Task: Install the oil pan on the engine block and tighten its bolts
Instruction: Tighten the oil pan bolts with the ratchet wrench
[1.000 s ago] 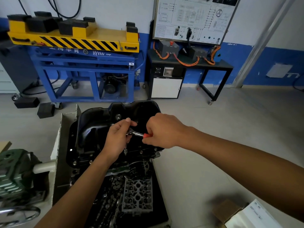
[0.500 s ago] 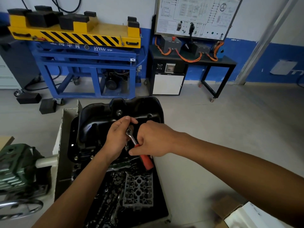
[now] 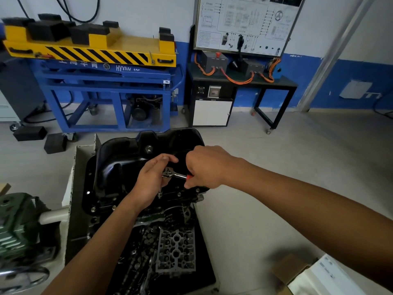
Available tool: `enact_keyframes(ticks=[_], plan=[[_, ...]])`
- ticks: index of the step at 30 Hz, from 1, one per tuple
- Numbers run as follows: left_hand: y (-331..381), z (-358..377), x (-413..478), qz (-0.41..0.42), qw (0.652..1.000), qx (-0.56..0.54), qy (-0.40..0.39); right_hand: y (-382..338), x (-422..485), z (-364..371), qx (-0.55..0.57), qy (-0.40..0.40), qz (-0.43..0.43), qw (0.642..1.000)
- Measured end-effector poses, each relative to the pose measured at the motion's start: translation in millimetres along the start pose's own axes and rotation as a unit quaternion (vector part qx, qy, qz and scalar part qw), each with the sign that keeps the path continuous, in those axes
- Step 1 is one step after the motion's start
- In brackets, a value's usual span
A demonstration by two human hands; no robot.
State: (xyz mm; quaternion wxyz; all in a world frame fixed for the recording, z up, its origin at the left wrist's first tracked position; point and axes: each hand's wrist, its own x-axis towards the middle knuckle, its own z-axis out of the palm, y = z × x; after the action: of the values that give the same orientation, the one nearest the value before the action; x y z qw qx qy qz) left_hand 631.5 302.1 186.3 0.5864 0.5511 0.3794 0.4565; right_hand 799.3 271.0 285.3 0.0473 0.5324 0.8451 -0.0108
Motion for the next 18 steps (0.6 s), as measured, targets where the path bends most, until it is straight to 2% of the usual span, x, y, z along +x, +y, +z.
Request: enact_keyframes(ticks=[6,11,15,18], plan=[[1.1,0.8,-1.5,-0.018,1.0,-0.017,-0.004,12.9,14.8,4.4,-0.013,0.058,0.029,0.998],[0.1,-2.5,-0.6,-0.025,0.998,-0.015,-0.05,19.5,24.7,13.4,0.018,0.102,0.038,0.994],[-2.1,-2.0,-2.1,-0.001,1.0,-0.013,-0.021,19.7,21.2,17.4,0.026,0.11,0.041,0.993],[-3.2,0.4,-5.7,0.044,0.999,0.003,0.021,14.3,12.7,12.7,0.037,0.085,0.047,0.995]])
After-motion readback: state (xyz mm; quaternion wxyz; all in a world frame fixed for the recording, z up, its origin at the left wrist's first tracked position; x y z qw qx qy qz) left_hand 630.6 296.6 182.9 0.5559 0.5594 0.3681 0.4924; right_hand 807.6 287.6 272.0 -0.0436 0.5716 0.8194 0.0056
